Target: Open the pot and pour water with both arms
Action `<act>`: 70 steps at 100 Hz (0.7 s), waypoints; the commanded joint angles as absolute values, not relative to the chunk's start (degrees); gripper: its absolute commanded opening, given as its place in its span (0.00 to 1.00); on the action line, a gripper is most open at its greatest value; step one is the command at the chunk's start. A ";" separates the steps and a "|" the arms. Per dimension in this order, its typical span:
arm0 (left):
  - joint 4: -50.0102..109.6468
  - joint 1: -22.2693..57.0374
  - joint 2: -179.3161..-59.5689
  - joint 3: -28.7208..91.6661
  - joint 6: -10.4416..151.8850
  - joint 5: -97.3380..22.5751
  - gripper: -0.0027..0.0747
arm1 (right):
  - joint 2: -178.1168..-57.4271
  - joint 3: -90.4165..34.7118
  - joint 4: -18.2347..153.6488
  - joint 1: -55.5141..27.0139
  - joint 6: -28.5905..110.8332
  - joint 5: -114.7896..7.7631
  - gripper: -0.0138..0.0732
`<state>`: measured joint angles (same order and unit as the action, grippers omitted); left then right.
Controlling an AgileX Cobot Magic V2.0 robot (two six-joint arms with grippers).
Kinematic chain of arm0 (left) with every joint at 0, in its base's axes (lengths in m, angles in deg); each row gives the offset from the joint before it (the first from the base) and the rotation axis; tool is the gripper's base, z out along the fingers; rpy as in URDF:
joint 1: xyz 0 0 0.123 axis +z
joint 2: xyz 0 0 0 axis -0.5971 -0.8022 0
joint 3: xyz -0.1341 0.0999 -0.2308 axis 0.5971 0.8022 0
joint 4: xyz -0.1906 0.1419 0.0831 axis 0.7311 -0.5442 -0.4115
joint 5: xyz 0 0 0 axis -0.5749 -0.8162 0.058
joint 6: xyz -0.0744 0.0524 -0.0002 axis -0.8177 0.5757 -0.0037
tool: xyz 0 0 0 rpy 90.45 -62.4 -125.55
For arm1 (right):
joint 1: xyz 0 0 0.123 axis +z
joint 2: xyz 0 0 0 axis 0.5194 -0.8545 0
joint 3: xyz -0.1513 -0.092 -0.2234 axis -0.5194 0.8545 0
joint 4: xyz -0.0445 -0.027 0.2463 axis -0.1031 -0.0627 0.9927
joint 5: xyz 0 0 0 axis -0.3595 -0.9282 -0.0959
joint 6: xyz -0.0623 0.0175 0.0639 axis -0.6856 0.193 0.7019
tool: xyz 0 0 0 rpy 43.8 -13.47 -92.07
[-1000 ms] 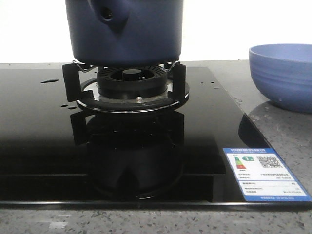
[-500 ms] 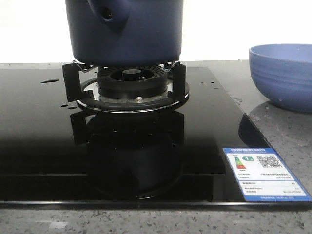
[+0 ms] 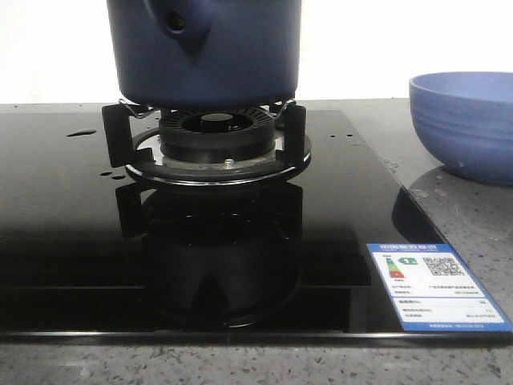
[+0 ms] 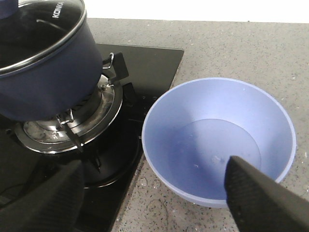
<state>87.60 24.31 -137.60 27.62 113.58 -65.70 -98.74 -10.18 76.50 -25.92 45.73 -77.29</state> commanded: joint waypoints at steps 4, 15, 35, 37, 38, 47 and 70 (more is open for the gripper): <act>91.04 21.41 -139.70 23.17 115.09 -66.90 0.76 | -98.93 -12.16 77.00 -25.97 44.99 -74.09 0.78; 90.83 19.07 -142.43 21.15 116.12 -63.31 0.76 | -98.93 -12.16 77.00 -25.97 44.99 -74.19 0.78; 90.83 17.27 -145.96 18.35 117.69 -60.43 0.76 | -98.93 -12.16 77.00 -25.97 44.99 -74.88 0.78; 90.83 17.02 -146.24 18.06 117.69 -60.43 0.76 | -98.93 -12.16 77.00 -25.97 44.99 -74.83 0.78; 90.83 17.02 -146.31 18.06 117.69 -60.43 0.76 | -98.93 -12.16 77.00 -25.97 44.99 -74.83 0.78; 90.83 16.37 -147.14 17.34 117.69 -60.18 0.75 | -98.93 -12.16 77.00 -25.97 44.99 -74.92 0.78; 90.83 15.99 -147.60 17.11 117.69 -60.07 0.56 | -98.93 -12.16 77.00 -25.97 44.99 -74.92 0.78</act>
<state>87.90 16.47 -149.54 19.21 117.59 -59.65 -98.74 -10.18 76.50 -25.92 45.73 -78.06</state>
